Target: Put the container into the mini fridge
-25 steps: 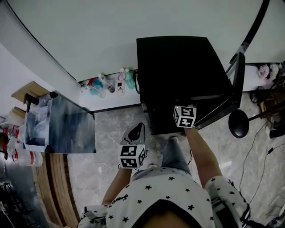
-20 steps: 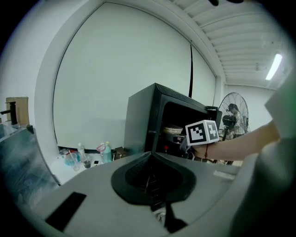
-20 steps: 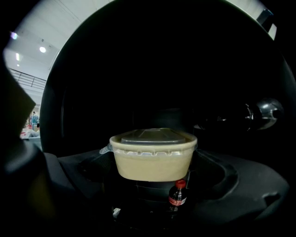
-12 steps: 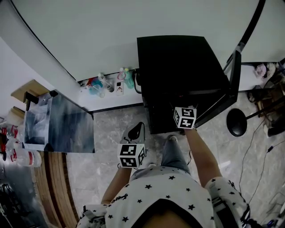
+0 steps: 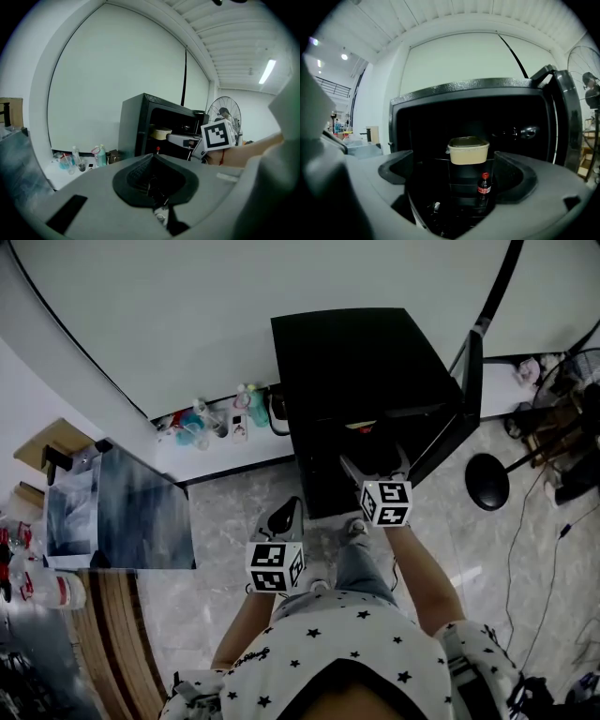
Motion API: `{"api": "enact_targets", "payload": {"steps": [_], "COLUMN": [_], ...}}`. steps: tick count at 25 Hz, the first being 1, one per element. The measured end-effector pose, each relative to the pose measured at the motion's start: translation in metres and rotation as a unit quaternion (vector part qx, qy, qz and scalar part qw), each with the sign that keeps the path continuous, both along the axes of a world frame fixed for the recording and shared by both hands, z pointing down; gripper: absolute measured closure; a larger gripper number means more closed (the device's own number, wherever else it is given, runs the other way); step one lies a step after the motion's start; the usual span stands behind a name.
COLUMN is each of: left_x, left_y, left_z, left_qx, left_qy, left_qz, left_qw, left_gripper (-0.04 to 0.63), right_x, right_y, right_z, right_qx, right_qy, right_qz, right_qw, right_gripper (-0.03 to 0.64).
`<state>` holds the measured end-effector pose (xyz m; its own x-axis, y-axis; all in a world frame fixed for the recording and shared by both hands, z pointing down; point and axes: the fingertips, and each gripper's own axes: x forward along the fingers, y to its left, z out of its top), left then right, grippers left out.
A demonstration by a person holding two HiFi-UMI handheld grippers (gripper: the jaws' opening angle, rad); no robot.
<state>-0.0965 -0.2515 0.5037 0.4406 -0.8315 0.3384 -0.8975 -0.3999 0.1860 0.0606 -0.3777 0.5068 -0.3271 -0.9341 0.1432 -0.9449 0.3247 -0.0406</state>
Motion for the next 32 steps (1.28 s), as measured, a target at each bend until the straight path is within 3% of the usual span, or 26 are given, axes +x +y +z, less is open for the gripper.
{"api": "enact_targets", "payload": {"steps": [5,10,13,18,25,28,32], "left_x": [0.004,0.011,0.015,0.021,0.028,0.031,0.031], "left_y": [0.018,0.034,0.042,0.055,0.071,0.075,0.078], "left_z": [-0.003,-0.004,-0.007,-0.008,-0.008,-0.009,-0.012], "left_qx": [0.005,0.011,0.015,0.019,0.024,0.026,0.030], "left_qy": [0.004,0.007,0.010,0.015,0.018,0.016,0.018], "left_qz": [0.018,0.038,0.047,0.060,0.077,0.082,0.083], "left_qw": [0.9998,0.9992,0.9987,0.9979,0.9965,0.9961,0.9960], "left_gripper": [0.583,0.583,0.583,0.583,0.583,0.583,0.583], "right_x": [-0.015,-0.025,-0.025,-0.019,-0.010,-0.009,-0.008], "right_y": [0.042,0.084,0.107,0.139,0.175,0.186,0.197], "right_z": [-0.019,-0.033,-0.039,-0.045,-0.045,-0.045,-0.045], "right_qx": [0.009,0.028,0.033,0.038,0.034,0.033,0.030], "right_qy": [-0.009,0.014,0.016,0.021,0.019,0.018,0.008], "right_qz": [-0.027,-0.035,-0.025,0.003,0.023,0.024,0.023], "right_qw": [1.000,0.999,0.999,0.999,0.999,0.999,0.999], "right_gripper": [0.087,0.119,0.179,0.372,0.578,0.618,0.621]}}
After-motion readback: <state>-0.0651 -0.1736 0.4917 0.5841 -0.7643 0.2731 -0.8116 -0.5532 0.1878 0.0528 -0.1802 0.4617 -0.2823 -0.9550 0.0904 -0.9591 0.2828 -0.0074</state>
